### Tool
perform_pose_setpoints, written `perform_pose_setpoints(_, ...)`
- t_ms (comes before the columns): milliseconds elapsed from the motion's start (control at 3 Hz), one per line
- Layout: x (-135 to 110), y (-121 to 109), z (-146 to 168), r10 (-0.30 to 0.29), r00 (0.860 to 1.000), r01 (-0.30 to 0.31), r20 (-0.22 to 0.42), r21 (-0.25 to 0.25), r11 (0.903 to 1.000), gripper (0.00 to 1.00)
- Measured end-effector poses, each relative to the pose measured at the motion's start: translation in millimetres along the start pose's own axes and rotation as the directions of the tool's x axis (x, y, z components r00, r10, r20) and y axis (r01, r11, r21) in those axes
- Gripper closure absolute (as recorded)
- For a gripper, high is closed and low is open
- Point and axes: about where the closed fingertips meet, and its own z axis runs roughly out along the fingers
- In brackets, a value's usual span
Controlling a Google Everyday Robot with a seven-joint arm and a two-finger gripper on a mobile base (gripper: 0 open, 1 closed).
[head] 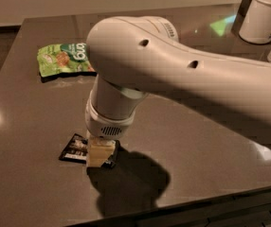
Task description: Pick rxbar chocolate
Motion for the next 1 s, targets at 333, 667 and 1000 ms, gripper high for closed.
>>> perform_pose_setpoints(333, -0.3, -0.1, -1.0, 0.0, 1.0, 0.0, 0.0, 0.0, 1.0, 0.88)
perform_pose_setpoints(667, 5.0, -9.6, -22.8, 0.025, 1.0, -0.025, 0.012, 0.011, 0.9996, 1.0)
perform_pose_setpoints(1000, 6.5, -18.9, -58.7, 0.033, 0.998, -0.034, 0.05, 0.015, 0.9993, 1.0)
